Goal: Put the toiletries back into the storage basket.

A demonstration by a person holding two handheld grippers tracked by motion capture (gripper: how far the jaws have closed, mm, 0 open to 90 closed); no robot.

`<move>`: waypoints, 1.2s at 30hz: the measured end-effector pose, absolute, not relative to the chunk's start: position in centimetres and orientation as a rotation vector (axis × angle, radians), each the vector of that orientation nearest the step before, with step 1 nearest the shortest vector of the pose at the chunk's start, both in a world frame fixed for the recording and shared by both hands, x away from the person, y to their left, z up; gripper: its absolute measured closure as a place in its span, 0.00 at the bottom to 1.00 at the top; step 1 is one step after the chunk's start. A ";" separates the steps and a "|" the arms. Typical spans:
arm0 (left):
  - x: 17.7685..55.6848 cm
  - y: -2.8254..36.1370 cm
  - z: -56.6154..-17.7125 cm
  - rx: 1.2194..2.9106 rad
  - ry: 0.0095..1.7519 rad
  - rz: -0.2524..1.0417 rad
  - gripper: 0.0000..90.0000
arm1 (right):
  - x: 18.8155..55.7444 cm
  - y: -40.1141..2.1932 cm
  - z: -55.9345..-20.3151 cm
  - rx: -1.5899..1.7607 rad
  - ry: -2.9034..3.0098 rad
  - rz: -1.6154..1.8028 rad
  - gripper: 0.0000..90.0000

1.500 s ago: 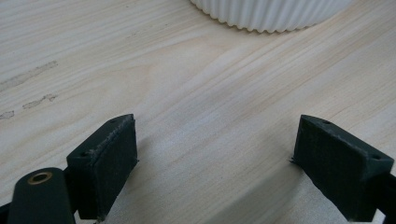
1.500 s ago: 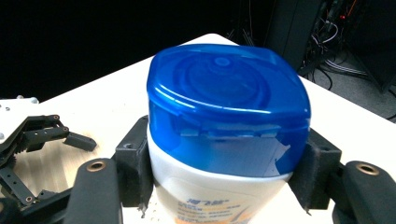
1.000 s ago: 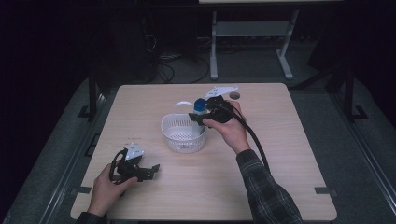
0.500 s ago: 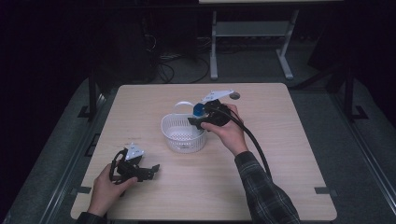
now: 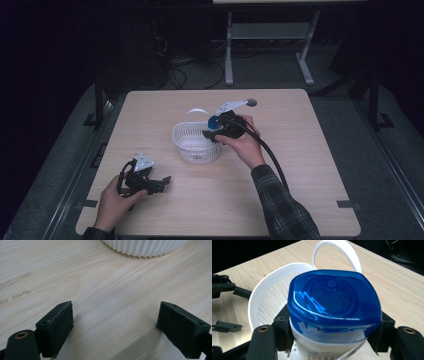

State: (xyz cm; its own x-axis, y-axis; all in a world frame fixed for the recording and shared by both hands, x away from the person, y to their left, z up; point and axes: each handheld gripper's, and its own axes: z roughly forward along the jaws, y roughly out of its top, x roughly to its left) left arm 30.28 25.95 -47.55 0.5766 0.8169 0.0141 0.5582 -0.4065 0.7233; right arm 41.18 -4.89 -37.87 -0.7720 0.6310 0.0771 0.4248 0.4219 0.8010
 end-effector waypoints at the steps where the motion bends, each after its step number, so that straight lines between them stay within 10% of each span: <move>1: 30.3 25.9 -47.6 2.120 1.092 0.484 0.14 | 41.2 -4.9 -37.9 0.924 2.444 1.269 0.38; 36: 30.3 25.9 -47.6 2.119 1.092 0.485 0.14 | 40.4 -4.3 -37.8 0.875 2.497 1.321 0.22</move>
